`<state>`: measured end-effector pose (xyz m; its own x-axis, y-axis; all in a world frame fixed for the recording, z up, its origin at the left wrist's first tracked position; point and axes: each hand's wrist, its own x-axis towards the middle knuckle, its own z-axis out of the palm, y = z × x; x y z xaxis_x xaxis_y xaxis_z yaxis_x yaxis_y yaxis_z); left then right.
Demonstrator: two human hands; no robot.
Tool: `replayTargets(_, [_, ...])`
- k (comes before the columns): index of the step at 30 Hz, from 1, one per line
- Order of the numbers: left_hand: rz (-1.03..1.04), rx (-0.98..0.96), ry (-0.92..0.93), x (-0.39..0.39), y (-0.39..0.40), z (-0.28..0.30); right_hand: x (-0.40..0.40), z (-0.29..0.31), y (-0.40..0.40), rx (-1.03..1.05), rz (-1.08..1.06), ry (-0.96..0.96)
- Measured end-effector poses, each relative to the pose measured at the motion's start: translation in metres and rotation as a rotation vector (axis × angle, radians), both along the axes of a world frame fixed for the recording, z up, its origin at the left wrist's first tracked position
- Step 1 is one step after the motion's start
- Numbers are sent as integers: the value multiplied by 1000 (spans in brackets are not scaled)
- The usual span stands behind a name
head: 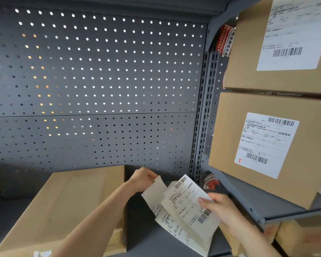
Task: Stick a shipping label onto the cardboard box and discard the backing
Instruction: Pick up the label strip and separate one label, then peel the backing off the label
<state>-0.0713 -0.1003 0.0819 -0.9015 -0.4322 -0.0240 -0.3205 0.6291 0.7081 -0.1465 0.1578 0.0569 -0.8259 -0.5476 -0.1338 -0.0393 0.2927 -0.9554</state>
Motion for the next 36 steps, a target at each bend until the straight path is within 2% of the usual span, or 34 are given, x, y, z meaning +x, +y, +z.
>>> replayTargets(3, [8,-41,5,-3,-1,-1,3,2,4,-48,-8,6])
replayTargets(7, [-17,44,14,-4,2,2,9,11,1,-128,-35,25])
replayTargets(10, [42,172,60,-1,-1,12,10,23,-10,-202,-61,40])
replayTargets(13, [49,384,214,12,-5,33,12,35,-26,-264,-71,56])
replayTargets(15, [-7,558,299,26,-6,48,14,43,-39,-290,-70,63])
replayTargets(17, [-90,613,340,44,-8,59,20,49,-57,-307,-73,61])
replayTargets(19, [-117,614,377,57,-11,65,28,54,-77,-325,-57,63])
replayTargets(32, [209,525,639,132,-96,82,89,79,-175,-307,149,-37])
replayTargets(36, [295,509,713,150,-123,88,97,88,-186,-276,257,-3])
